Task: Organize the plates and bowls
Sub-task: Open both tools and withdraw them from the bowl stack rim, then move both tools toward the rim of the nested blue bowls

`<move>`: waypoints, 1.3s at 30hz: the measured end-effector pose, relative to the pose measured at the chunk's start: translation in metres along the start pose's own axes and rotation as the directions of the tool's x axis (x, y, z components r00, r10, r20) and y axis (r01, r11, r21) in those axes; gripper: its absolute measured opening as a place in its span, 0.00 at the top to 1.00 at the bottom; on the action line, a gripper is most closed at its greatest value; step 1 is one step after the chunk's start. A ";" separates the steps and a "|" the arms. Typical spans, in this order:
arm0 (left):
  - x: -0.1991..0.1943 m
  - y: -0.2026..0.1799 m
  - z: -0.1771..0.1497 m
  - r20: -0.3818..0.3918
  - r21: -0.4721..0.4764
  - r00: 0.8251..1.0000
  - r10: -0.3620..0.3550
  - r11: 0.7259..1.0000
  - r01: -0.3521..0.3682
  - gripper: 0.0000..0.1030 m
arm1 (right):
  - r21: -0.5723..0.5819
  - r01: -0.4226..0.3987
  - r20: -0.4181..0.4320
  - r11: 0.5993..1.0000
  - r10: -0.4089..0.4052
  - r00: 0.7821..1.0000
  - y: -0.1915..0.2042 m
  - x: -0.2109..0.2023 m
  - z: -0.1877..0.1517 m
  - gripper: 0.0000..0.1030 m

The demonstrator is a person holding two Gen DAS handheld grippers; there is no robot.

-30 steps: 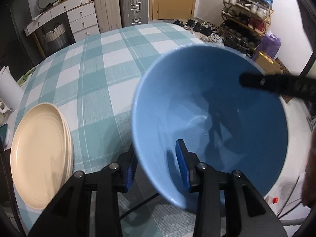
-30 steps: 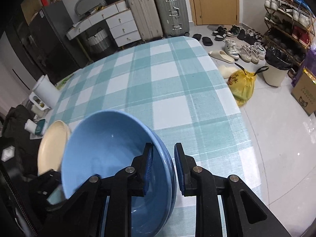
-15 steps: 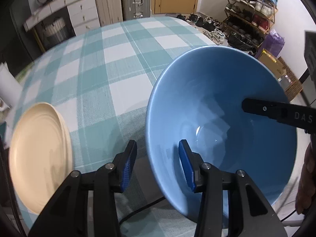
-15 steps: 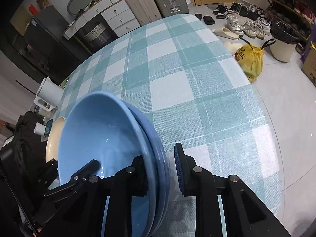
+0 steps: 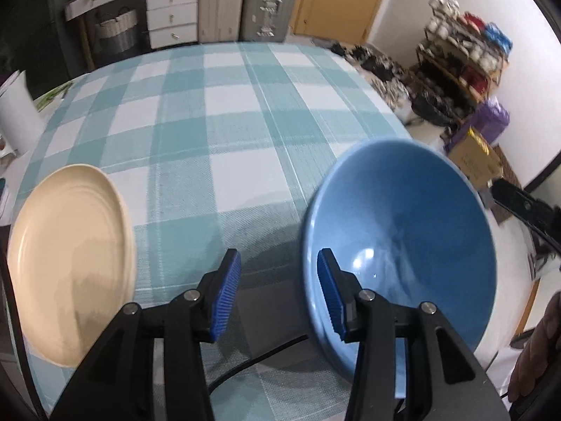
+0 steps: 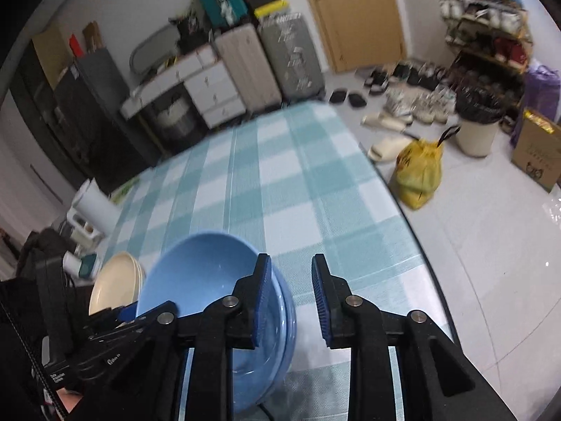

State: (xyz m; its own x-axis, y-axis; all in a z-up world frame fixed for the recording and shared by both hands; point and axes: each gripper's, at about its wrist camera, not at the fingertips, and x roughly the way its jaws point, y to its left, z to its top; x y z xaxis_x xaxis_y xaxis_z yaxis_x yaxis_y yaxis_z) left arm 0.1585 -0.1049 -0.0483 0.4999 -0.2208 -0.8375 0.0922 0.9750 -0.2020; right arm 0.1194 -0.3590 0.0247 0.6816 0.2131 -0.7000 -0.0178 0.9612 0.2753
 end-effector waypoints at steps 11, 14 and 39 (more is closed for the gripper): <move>-0.064 -0.002 -0.044 0.330 0.000 0.932 0.148 0.988 -0.156 0.09 | -0.063 -0.006 0.214 0.998 0.020 0.977 0.017 -0.062 -0.071 0.51; -0.086 -0.006 -0.061 0.384 0.014 0.912 0.146 0.986 -0.163 0.07 | -0.075 -0.049 0.232 0.996 0.066 0.971 0.025 -0.077 -0.091 0.51; -0.130 -0.014 -0.155 0.450 0.013 0.884 0.122 0.990 -0.143 0.00 | -0.070 -0.010 0.338 0.997 0.034 0.941 0.058 -0.118 -0.190 0.13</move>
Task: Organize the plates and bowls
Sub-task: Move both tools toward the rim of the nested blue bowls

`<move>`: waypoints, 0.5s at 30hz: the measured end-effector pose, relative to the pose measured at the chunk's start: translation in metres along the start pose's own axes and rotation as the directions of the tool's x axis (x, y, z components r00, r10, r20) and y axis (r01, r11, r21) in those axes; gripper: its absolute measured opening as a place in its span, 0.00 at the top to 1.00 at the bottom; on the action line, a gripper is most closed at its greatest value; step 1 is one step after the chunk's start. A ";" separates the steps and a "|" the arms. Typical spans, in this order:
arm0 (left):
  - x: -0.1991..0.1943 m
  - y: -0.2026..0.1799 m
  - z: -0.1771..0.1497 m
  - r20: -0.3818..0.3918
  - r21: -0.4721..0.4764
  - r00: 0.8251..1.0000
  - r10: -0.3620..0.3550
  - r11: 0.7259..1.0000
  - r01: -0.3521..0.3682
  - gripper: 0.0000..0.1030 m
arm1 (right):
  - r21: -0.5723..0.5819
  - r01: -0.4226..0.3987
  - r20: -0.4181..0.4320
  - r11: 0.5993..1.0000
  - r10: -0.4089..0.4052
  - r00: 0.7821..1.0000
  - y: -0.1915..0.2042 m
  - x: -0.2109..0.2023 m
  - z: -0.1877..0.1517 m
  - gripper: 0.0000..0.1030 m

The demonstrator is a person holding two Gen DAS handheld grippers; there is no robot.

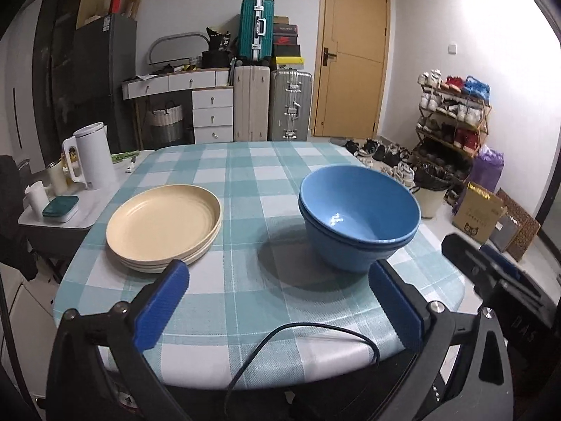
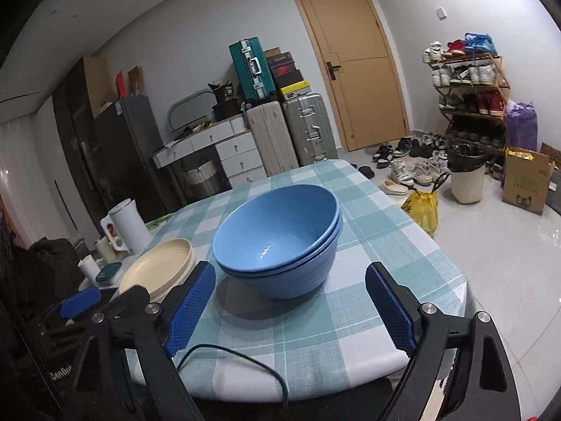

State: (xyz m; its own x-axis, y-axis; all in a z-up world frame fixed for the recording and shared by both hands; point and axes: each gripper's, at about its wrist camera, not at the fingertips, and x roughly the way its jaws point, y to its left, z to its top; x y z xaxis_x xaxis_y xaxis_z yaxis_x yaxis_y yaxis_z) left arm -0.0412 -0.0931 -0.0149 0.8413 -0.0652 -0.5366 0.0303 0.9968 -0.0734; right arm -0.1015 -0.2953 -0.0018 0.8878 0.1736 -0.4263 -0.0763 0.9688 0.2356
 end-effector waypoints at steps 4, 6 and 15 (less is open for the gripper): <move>0.010 -0.001 -0.004 -0.029 0.006 1.000 0.007 1.000 -0.007 0.00 | 0.004 0.015 -0.015 1.000 -0.015 1.000 -0.002 0.009 -0.002 0.13; 0.014 0.003 -0.002 -0.065 -0.025 0.998 -0.025 0.999 0.024 0.00 | 0.013 0.010 -0.046 1.000 -0.010 0.999 -0.005 0.016 -0.001 0.12; 0.011 0.007 0.002 -0.061 -0.063 0.998 -0.029 0.998 0.025 0.00 | 0.058 -0.022 -0.094 0.998 0.028 0.995 -0.005 0.035 -0.007 0.12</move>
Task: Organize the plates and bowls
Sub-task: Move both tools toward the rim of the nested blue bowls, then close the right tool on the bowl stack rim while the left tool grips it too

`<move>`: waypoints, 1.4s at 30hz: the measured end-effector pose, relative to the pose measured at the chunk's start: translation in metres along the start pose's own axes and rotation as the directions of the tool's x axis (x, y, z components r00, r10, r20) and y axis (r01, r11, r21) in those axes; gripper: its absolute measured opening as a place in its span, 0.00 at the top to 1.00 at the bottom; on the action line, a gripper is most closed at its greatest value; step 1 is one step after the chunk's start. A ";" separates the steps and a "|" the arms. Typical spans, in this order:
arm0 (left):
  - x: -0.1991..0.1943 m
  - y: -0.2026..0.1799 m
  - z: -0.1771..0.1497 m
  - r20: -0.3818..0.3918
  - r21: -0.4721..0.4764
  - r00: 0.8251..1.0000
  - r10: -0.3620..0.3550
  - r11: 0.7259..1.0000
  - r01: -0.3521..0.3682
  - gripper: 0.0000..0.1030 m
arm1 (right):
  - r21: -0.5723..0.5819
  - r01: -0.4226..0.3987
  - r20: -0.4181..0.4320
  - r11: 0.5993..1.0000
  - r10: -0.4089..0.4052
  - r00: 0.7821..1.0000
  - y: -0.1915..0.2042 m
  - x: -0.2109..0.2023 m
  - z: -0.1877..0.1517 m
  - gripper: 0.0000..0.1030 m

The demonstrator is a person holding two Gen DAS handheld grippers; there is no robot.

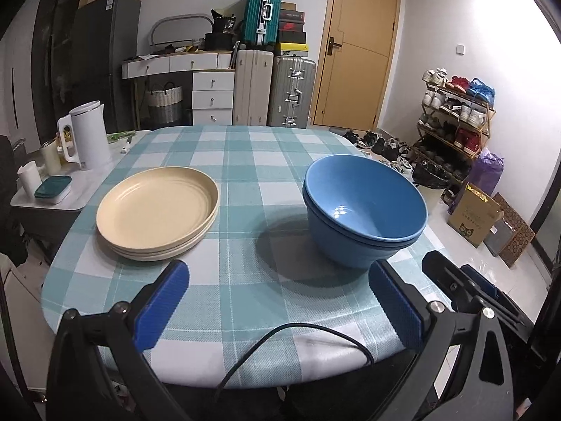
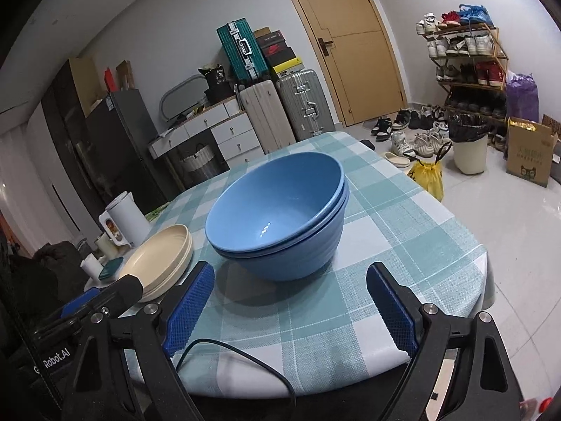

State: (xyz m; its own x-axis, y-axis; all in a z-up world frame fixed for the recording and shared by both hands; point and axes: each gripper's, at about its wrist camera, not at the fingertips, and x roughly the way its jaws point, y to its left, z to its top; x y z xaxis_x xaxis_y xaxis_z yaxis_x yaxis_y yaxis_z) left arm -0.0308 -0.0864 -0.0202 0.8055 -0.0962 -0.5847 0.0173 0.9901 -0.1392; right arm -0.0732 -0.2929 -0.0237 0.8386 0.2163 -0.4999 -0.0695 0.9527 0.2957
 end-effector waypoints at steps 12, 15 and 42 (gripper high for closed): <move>-0.007 -0.002 0.013 0.019 0.039 1.000 -0.016 0.999 0.015 0.00 | 0.017 -0.014 0.003 1.000 0.014 1.000 -0.015 -0.012 0.007 0.12; 0.003 0.005 0.026 0.000 0.013 1.000 0.001 1.000 -0.001 0.00 | 0.040 -0.030 0.009 0.999 0.030 1.000 -0.022 -0.017 0.014 0.12; 0.180 -0.003 0.065 -0.450 -0.205 0.853 -0.264 0.960 0.189 0.00 | 0.422 -0.169 -0.236 0.891 0.288 0.928 -0.099 0.112 0.074 0.12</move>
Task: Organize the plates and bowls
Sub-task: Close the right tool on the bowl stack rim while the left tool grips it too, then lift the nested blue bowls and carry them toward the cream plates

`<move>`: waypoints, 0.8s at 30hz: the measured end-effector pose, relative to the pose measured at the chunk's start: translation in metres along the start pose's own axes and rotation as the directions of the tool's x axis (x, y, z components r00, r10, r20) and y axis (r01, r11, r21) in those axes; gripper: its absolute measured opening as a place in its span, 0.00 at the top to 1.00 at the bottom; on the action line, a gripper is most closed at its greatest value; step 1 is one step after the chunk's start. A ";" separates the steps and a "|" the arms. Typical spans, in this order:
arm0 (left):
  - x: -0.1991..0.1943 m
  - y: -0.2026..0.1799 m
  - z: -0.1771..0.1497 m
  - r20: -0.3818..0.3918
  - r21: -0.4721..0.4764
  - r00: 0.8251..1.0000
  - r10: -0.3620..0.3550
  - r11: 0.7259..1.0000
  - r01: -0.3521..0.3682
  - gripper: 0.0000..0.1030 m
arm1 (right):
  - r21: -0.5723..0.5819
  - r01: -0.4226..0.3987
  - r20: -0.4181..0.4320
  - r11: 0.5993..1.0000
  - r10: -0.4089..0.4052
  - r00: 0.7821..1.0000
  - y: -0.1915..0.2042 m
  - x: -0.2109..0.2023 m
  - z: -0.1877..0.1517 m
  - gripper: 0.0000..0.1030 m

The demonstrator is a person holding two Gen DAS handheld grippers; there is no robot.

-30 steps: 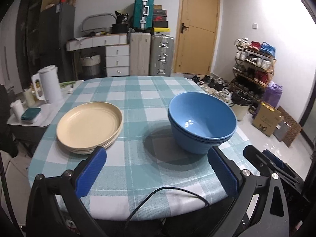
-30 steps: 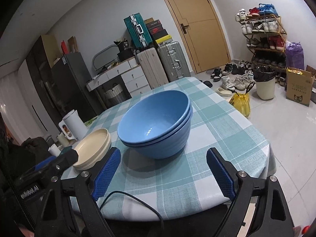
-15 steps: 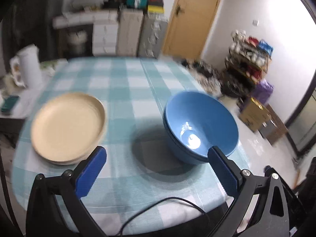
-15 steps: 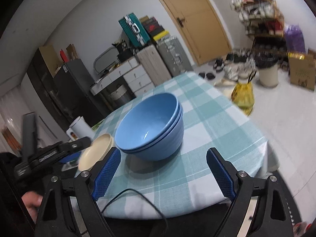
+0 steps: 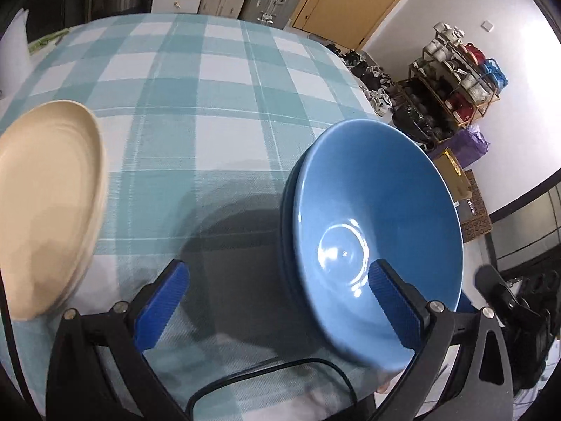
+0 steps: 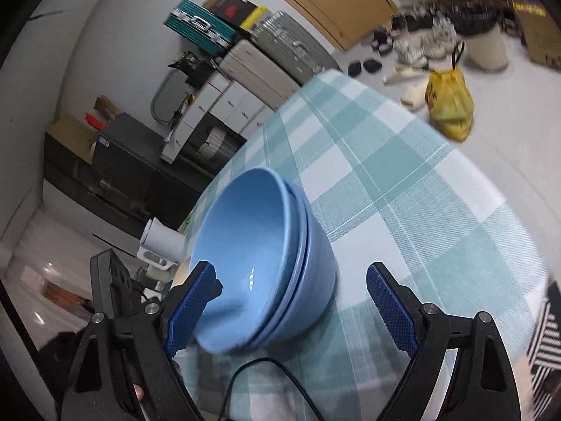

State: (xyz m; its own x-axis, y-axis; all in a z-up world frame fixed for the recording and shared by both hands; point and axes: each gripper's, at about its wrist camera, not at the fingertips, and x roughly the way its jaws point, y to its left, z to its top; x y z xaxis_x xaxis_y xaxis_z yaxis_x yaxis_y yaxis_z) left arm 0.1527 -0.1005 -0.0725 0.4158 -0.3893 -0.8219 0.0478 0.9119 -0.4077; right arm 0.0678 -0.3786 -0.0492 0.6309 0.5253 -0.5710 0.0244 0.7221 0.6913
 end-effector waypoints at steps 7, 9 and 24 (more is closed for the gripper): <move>0.024 0.005 0.008 -0.062 -0.053 0.998 -0.012 0.999 0.009 0.00 | 0.111 -0.021 -0.124 0.994 0.035 0.992 -0.019 0.046 0.018 0.12; 0.027 0.004 0.011 -0.064 -0.054 0.998 0.007 0.998 -0.011 0.00 | 0.110 0.004 -0.153 0.994 0.013 0.988 -0.020 0.055 0.020 0.13; 0.037 -0.018 0.021 -0.045 0.138 0.976 0.213 0.969 -0.205 0.00 | 0.039 0.113 -0.249 0.993 -0.100 0.963 -0.012 0.092 0.028 0.15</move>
State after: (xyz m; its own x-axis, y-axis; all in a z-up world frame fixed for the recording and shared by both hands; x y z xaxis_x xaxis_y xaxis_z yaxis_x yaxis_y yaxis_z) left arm 0.1860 -0.1283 -0.0875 0.3754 -0.1915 -0.9069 0.0868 0.9814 -0.1713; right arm 0.1472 -0.3519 -0.0980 0.4119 0.5464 -0.7293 0.1261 0.7585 0.6394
